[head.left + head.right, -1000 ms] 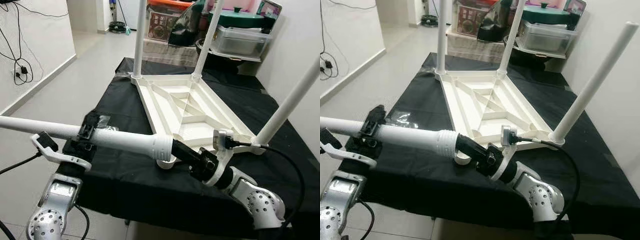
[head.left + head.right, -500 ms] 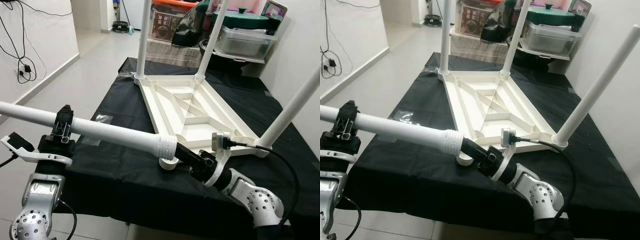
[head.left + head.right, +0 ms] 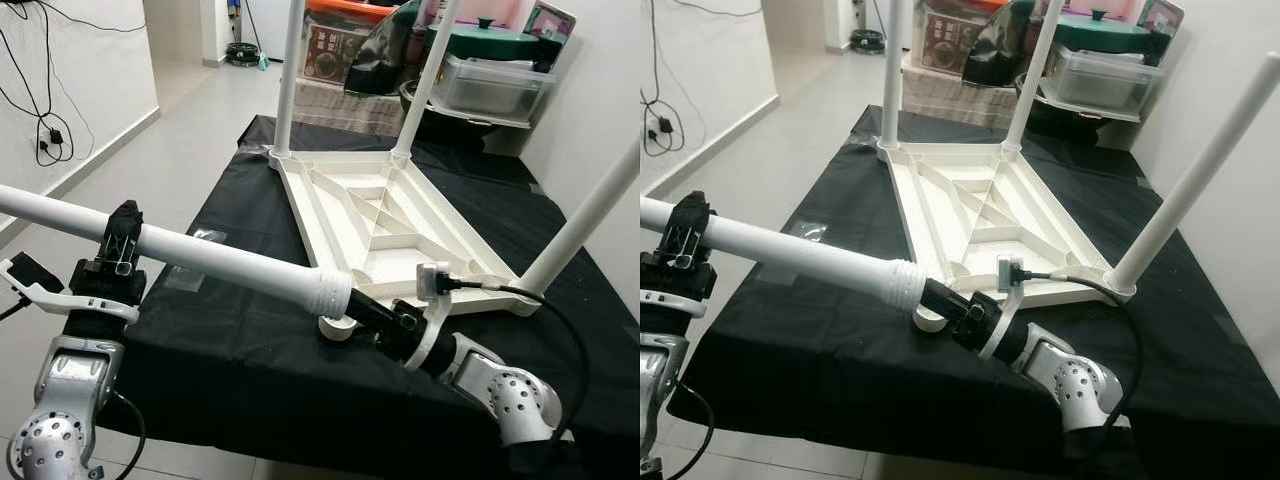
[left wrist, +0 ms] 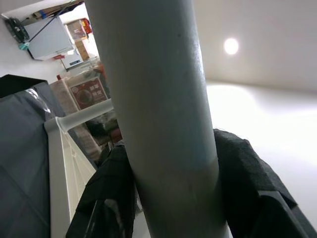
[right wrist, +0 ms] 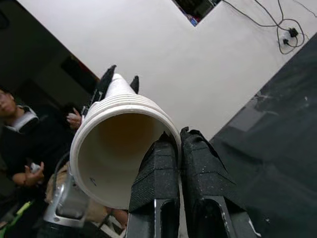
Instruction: Building children table
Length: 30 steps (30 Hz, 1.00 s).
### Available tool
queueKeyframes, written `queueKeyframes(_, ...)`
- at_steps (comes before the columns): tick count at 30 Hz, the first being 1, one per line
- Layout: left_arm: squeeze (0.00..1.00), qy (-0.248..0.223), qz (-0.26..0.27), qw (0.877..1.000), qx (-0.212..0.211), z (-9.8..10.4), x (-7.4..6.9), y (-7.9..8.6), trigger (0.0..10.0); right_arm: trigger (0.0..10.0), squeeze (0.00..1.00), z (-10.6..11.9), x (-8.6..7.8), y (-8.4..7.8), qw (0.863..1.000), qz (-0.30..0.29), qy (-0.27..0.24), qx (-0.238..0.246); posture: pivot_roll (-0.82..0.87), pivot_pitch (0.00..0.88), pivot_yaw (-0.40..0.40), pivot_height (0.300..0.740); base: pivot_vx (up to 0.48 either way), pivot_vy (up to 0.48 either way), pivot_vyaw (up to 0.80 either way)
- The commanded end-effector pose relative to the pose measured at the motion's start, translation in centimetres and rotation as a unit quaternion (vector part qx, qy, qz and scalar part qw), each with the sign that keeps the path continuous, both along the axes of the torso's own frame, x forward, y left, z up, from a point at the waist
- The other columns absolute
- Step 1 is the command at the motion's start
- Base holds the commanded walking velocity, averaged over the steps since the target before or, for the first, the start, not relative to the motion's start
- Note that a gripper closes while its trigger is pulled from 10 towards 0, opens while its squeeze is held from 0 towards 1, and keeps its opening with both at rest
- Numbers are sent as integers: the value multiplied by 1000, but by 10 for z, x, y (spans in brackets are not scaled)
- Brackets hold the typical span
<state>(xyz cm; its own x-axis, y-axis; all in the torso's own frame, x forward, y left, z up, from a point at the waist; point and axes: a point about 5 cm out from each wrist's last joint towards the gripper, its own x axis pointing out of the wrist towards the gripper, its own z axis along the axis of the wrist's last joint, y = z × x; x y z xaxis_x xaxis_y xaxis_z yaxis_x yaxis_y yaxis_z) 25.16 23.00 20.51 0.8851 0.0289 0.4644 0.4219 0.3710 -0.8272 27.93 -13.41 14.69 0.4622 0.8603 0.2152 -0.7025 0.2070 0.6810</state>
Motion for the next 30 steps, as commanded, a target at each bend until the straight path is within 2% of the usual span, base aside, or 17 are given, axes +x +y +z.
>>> queueKeyframes(1,0,3,18,1000,14,3,0,7,10000,10000,0,-1,4,-12,999,-33,5,-25,21,0,-129,740,0,0,0)
queueKeyframes(3,0,4,18,1000,15,3,0,7,10000,10000,0,-2,4,-13,999,-33,7,-25,21,0,-129,740,0,0,0)
queueKeyframes(4,0,1,16,1000,16,5,0,8,10000,10000,1000,-2,5,-14,999,-35,7,-24,24,0,-130,740,0,0,0)
queueKeyframes(8,0,-4,13,1000,22,9,0,8,10000,10000,1000,-4,8,-15,998,-46,5,-40,23,0,-130,740,0,0,0)
queueKeyframes(10,0,-20,16,999,38,24,0,12,10000,10000,1000,-10,15,-32,991,-71,-19,-115,25,0,-133,740,0,0,0)
queueKeyframes(13,0,-30,17,998,44,33,0,13,10000,10000,1000,-10,18,-43,987,-84,-23,-134,25,0,-133,740,0,0,0)
queueKeyframes(16,0,-61,20,996,58,54,-2,19,10000,10000,1000,-5,23,-70,977,-112,-43,-175,25,0,-134,740,0,0,0)
queueKeyframes(19,0,-64,20,996,59,56,-2,19,10000,10000,1000,-5,23,-73,975,-115,-47,-183,25,0,-134,740,0,0,0)
queueKeyframes(20,0,-66,9,994,83,61,0,19,10000,10000,94,1,24,-86,960,-115,-90,-239,22,0,-122,740,0,0,0)
queueKeyframes(21,0,-68,0,992,105,64,3,18,10000,10000,78,7,25,-98,941,-112,-129,-293,18,0,-118,740,0,0,0)
queueKeyframes(22,0,-68,0,992,105,64,3,18,10000,10000,78,7,25,-98,941,-112,-129,-293,18,0,-118,740,0,0,0)
queueKeyframes(23,0,-68,-7,990,120,67,4,18,10000,10000,78,12,25,-106,925,-107,-155,-330,18,0,-118,740,0,0,0)
queueKeyframes(25,0,-68,-7,990,120,67,4,18,10000,10000,78,12,25,-106,925,-107,-155,-330,18,0,-118,740,0,0,0)
queueKeyframes(26,0,-72,-18,987,142,71,7,18,10000,10000,0,27,30,-112,906,-114,-192,-359,15,0,-106,740,0,0,0)
queueKeyframes(28,0,-70,-37,982,170,73,12,14,10000,10000,0,52,36,-105,903,-121,-232,-340,13,0,-100,740,0,0,0)
queueKeyframes(29,0,-70,-37,982,170,73,12,14,10000,10000,0,52,36,-105,903,-121,-232,-340,13,0,-100,740,0,0,0)
queueKeyframes(30,0,-66,-66,973,209,73,15,7,10000,10000,0,74,38,-90,903,-107,-274,-314,14,0,-95,740,0,0,0)
